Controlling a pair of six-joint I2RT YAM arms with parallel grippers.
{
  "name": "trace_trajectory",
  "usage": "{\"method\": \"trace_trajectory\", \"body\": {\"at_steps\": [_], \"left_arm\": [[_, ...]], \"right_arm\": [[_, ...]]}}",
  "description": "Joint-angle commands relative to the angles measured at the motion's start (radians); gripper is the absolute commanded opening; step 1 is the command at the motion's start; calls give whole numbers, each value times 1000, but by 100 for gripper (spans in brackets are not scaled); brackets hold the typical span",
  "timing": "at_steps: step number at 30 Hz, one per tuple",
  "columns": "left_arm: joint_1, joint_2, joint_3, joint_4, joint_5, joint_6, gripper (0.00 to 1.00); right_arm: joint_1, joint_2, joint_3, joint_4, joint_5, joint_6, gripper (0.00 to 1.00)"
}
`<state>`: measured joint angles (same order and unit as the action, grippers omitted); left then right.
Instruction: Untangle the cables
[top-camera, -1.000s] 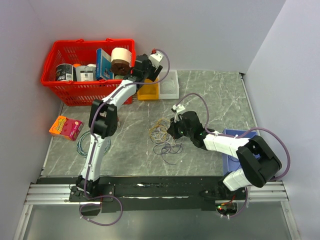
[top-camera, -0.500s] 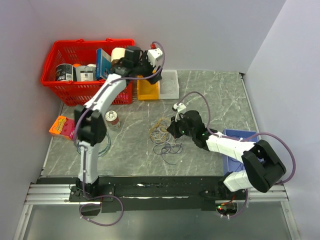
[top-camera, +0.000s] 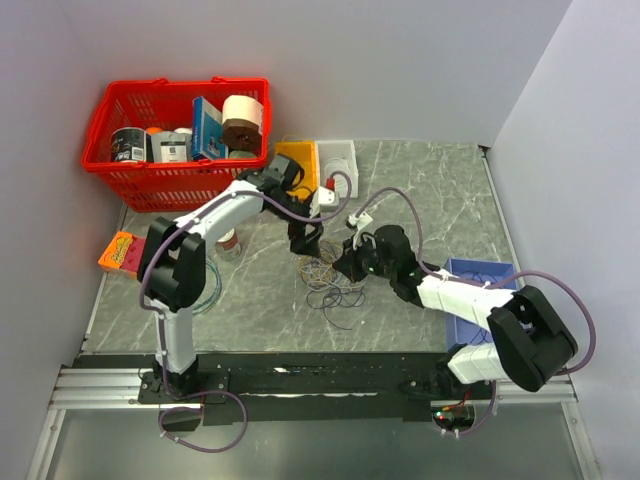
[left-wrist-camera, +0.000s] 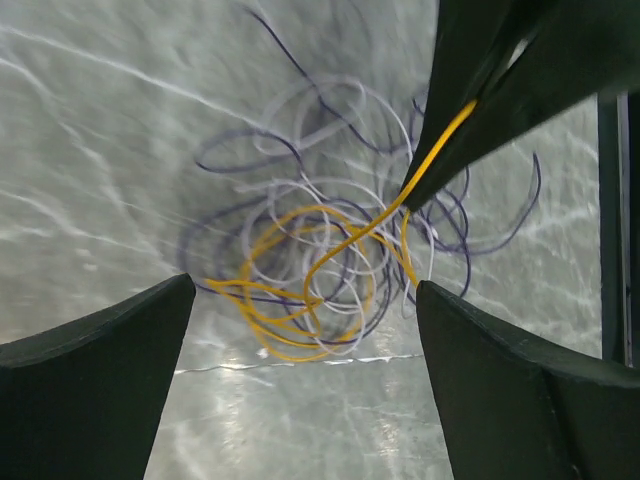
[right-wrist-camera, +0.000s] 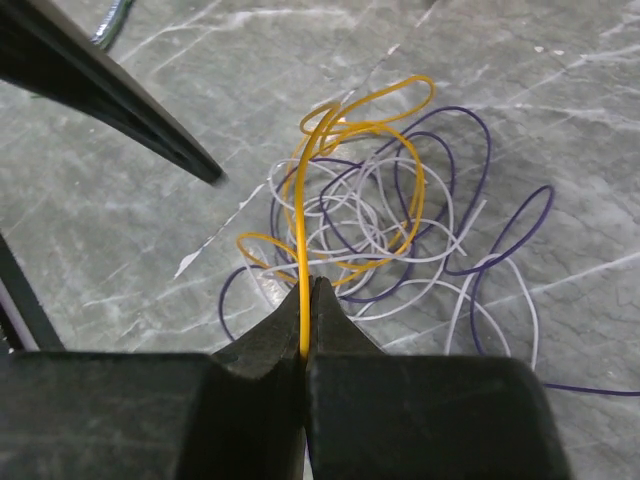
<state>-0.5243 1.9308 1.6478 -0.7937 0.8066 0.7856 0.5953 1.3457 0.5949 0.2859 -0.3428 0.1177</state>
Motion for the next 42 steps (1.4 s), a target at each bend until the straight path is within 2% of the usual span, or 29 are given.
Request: {"method": "trace_trajectory", "body": {"at_steps": [1,3,6,7,10,15,17,18,20,21,25,26,27,29,30,31,32,33,35,38,41,42], "left_arm": [[-19,-21,-74,25,82,90,97],[-40,-36,-123,140,42,35,94],[-49,-9,-99,175,37,-15,78],[-49,2,-88,171,37,-26,66],[-49,22,-56,160,51,-54,50],[-49,-6,-43,113,83,-26,49],[-49,-26,-46,111,86,-29,46],[-49,-30,-46,110,88,-32,42],[-49,-33,-39,91,94,-29,17],[-49,-32,-30,90,89,-46,1],[-48,-38,0,71,79,-83,1],[-46,-55,9,83,60,-103,1],[-46,-67,35,96,48,-152,1],[-36,-102,75,138,-6,-233,1],[-34,-110,145,136,-24,-320,1],[-29,-115,191,126,-44,-354,1],[-22,-124,292,93,-76,-386,1],[-19,-128,341,77,-90,-429,1],[-16,-159,429,64,-127,-463,1],[-16,-184,648,56,-211,-552,1],[-16,-190,817,74,-315,-607,1],[-16,-191,854,82,-392,-614,1]], "right_arm": [[-6,-59,-23,78,-59,-16,0],[-6,-65,-21,73,-64,-16,0],[-6,-77,-26,76,-67,-21,0],[-6,-79,-29,79,-68,-23,0],[-6,-80,-26,73,-67,-29,0],[-6,-68,-17,67,-65,-32,0],[-6,-68,-18,68,-65,-32,0],[-8,-68,-18,70,-65,-33,0],[-6,-72,-20,70,-62,-30,0],[-6,-74,-21,68,-61,-33,0],[-6,-88,-21,55,-41,-33,0],[-6,-88,-20,47,-16,-32,4],[-5,-89,-17,39,1,-27,27],[-8,-91,-15,24,16,-27,57],[-8,-94,-20,24,37,-23,74],[-8,-98,-24,27,45,-21,80],[-8,-105,-30,39,54,-18,94],[-9,-105,-41,50,65,-18,100],[-14,-97,-49,70,59,-16,100],[-15,-40,-32,55,53,-15,100],[-15,24,-9,52,57,-3,100],[-15,35,-10,70,53,3,100]]}}
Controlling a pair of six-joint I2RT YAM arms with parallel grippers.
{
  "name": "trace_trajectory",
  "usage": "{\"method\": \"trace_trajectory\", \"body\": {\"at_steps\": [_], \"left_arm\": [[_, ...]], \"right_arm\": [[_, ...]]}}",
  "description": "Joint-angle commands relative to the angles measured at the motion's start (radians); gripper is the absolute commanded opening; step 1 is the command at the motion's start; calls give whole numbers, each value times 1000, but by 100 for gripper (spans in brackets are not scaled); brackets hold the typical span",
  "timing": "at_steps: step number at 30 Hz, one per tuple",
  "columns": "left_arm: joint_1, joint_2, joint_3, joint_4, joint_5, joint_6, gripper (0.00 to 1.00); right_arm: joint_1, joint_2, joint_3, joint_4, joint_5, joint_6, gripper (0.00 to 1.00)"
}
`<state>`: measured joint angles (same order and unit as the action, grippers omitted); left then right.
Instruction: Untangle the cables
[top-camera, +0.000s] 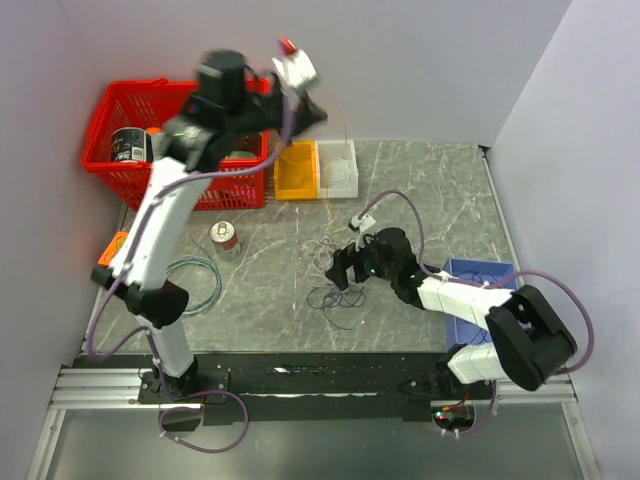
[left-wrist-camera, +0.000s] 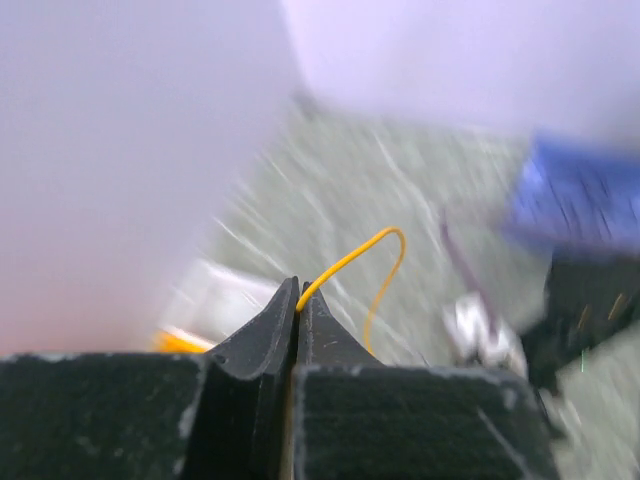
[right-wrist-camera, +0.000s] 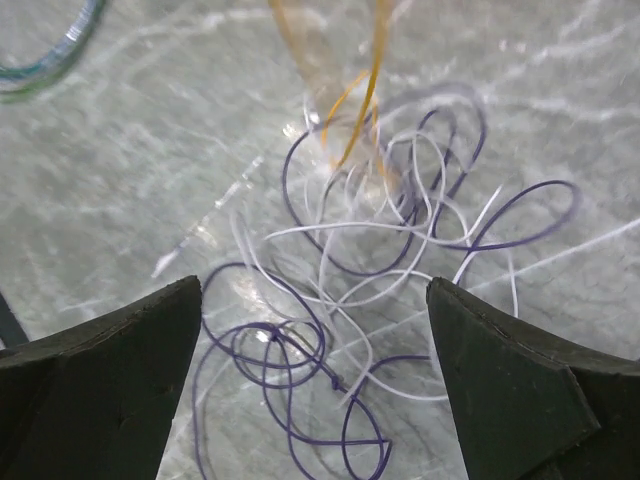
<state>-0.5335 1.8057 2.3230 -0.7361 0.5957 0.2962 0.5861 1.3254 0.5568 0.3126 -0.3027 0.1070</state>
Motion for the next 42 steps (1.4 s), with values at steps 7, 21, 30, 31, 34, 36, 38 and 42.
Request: {"method": "trace_trajectory", "body": {"at_steps": [7,21,30,31,34,36,38,42], "left_arm": [[-5,-68,314,174,-604,-92,1],[-5,9,116,519,-678,87,1],[0,115,-36,721,-761,138,1],[1,128,-81,728,-775,144,1],[7,168,-152,839,-812,179,1],[15,196,-152,865,-839,184,1],[32,236,-123,856,-843,161,1],[56,253,-146,840,-778,93,1]], "right_arm": [[-5,150,55,11,42,43,100],[-6,166,60,16,43,86,97],[-6,124,38,8,59,85,97],[-6,120,38,5,59,85,97],[-6,109,52,-18,60,82,97],[-6,95,61,-27,54,74,97],[-5,84,64,-36,53,68,97],[-6,60,66,-49,62,60,97]]}}
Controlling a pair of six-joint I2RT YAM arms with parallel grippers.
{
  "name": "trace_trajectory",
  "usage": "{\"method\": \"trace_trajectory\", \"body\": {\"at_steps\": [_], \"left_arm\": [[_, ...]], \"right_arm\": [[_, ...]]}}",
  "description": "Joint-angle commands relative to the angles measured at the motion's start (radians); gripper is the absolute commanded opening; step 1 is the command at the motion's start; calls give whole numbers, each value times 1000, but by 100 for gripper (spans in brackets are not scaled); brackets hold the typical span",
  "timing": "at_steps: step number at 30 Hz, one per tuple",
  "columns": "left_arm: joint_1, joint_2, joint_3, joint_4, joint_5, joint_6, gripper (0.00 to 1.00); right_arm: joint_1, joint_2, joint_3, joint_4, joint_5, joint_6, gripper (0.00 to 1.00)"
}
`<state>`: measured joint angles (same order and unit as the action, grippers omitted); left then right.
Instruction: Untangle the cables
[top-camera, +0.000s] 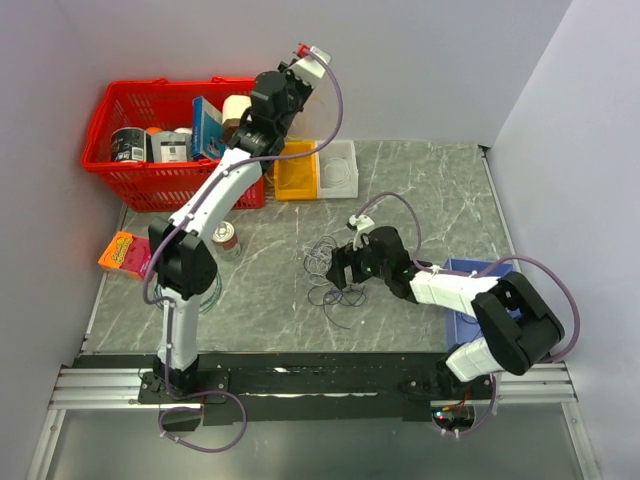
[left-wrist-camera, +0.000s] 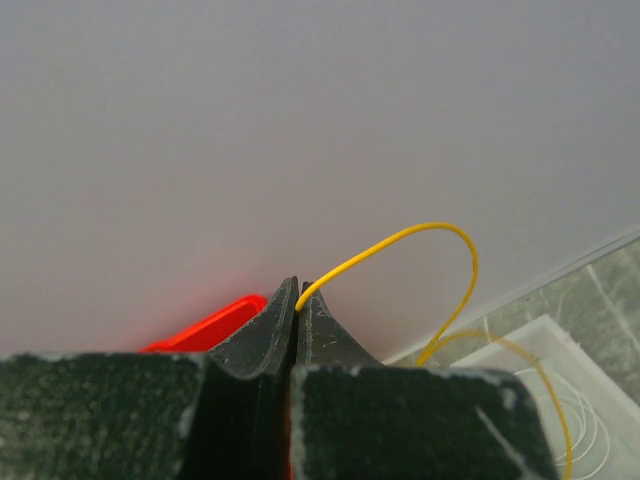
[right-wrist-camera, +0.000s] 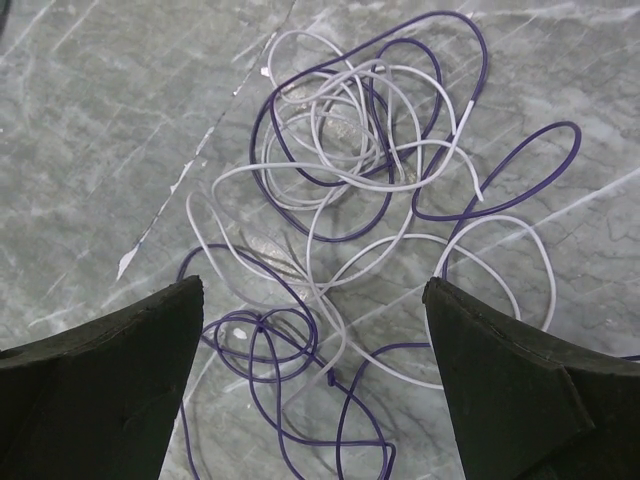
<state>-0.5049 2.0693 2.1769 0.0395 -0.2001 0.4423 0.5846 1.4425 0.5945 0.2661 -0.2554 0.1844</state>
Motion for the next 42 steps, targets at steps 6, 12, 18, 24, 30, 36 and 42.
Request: {"method": "trace_trajectory", "body": {"at_steps": [6,12,18,24,30,36,42], "left_arm": [[31,43,-104,103,24,-19,1],[39,133,-16,65,33,-2,1],[40,233,21,83,-22,19,1],[49,318,34,52,-111,18,1],[49,301,-29,45,-99,-22,1],[52,299,-32,-21,-82,-54,6],[52,403,78,-187,-125,-66,1]], "right_arm": [[-5,-76,28,-17,24,-26,97],[-5,-91,11,-18,30,-26,97],[-3,-94,8,-25,33,-30,97],[-3,-100,16,-42,34,-42,97],[-3,-106,27,-54,31,-49,97],[-5,-102,30,-51,31,-51,97],[-5,-108,22,-45,33,-49,97]]}}
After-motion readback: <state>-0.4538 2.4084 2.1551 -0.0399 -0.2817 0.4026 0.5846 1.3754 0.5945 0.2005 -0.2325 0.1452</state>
